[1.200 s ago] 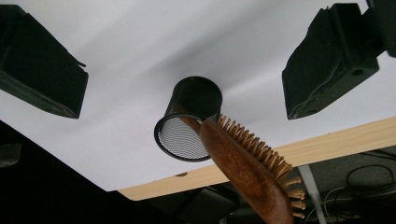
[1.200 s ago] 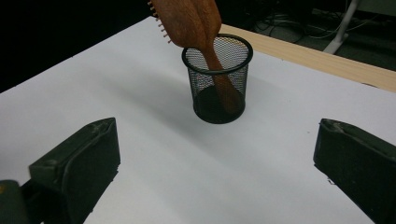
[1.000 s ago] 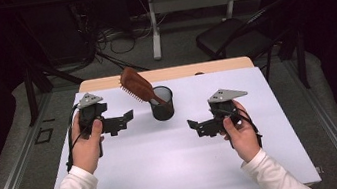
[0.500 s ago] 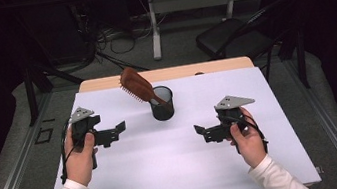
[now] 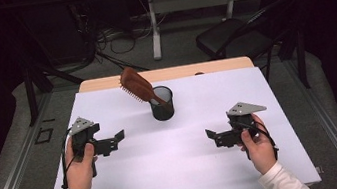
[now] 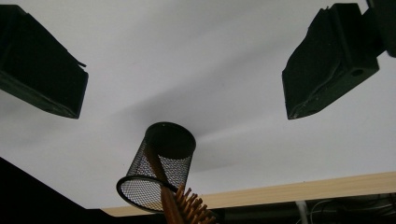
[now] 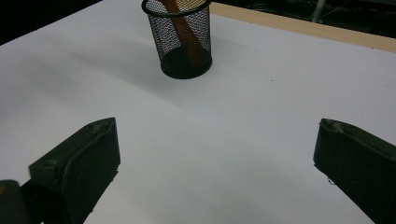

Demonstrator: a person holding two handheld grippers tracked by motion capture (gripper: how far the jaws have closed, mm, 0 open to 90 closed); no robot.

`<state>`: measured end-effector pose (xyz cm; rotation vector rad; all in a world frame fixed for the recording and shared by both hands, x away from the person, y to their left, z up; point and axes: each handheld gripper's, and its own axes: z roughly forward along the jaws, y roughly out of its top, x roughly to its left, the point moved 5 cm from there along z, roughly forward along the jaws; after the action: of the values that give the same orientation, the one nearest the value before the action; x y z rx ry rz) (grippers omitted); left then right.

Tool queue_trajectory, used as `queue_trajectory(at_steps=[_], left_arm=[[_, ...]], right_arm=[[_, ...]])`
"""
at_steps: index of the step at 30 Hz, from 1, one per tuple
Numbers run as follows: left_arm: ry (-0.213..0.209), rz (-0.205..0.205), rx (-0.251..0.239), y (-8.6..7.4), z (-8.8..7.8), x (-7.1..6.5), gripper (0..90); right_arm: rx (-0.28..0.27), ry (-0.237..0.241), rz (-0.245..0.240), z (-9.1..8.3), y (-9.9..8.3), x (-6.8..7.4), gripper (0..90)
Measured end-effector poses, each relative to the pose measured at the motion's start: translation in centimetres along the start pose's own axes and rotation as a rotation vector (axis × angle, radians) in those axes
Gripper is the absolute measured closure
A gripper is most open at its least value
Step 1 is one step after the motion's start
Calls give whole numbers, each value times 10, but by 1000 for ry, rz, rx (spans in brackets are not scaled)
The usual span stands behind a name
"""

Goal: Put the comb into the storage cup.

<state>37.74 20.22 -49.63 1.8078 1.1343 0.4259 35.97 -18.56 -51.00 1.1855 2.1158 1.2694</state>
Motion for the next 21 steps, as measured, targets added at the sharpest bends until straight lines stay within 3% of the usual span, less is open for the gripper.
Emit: queue_trajectory(at_steps=[21], left_arm=[[-2,7,20,-32,18,0,3]], right_arm=[[0,-34,23,-1,-21,-14,2]])
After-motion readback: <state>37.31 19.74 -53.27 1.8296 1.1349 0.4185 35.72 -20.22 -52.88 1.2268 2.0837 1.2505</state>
